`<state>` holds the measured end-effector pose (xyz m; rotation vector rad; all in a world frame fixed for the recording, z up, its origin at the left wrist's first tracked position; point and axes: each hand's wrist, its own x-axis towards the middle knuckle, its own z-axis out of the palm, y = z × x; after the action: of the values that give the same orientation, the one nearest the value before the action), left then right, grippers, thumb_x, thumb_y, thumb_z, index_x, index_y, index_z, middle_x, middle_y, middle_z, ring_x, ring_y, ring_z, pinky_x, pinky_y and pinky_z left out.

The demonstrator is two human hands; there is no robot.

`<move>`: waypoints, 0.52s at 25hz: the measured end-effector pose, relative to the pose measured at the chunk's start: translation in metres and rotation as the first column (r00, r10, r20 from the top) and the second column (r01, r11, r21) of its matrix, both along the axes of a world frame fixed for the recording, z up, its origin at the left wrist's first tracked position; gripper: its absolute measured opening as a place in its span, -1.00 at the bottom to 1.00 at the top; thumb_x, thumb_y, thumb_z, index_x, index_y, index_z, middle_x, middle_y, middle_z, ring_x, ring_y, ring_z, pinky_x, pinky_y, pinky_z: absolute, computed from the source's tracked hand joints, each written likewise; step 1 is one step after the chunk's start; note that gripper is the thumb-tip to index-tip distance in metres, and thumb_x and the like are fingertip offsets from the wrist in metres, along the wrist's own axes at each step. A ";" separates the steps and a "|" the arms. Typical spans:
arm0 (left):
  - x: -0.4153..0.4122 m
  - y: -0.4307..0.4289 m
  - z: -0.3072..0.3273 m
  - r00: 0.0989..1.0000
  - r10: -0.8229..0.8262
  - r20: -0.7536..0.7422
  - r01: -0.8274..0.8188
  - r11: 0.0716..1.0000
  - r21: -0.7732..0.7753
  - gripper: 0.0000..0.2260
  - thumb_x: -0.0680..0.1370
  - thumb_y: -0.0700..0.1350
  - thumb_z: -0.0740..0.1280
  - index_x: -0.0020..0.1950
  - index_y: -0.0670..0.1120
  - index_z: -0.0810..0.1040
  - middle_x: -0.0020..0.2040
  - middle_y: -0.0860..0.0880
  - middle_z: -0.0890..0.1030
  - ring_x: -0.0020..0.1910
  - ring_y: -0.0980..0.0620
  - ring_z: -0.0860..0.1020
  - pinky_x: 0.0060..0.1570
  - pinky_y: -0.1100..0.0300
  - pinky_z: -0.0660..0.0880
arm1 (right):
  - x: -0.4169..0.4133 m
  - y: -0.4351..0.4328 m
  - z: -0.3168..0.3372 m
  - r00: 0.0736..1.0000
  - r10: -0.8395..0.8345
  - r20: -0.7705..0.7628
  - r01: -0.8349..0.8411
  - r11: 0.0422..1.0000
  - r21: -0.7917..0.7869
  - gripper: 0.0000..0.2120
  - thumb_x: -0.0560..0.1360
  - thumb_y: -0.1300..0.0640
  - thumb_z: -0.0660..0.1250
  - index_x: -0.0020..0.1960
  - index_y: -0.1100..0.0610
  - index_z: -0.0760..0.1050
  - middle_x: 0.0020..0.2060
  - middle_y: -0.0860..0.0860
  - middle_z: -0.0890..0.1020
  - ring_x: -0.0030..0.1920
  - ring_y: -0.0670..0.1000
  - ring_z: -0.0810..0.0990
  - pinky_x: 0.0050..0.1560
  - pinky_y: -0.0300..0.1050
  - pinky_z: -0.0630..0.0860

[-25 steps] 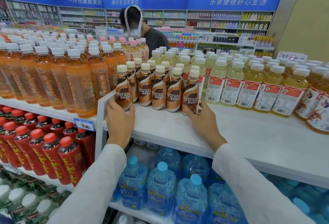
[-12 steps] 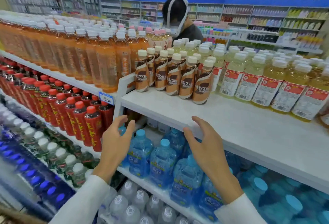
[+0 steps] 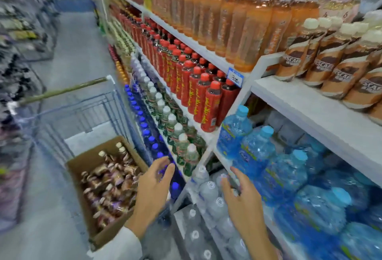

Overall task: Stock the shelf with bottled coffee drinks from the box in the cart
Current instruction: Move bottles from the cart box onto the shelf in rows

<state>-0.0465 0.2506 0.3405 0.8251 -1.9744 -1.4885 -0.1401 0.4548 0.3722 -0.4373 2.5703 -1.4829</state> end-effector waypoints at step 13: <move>0.129 -0.116 -0.122 0.916 0.209 0.343 -0.335 0.868 0.366 -0.62 0.53 0.26 0.38 0.27 0.12 0.58 0.17 0.20 0.65 0.17 0.21 0.60 0.12 0.27 0.50 | 0.024 -0.172 -0.125 0.910 0.145 0.388 -0.261 0.928 0.265 -0.71 0.58 0.09 0.41 0.28 0.15 0.58 0.22 0.12 0.62 0.15 0.08 0.57 0.16 -0.12 0.42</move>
<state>0.0820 0.1351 0.2187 1.5252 -1.6468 -1.7140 -0.1158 0.2826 0.2468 -0.3401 2.3188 -0.9560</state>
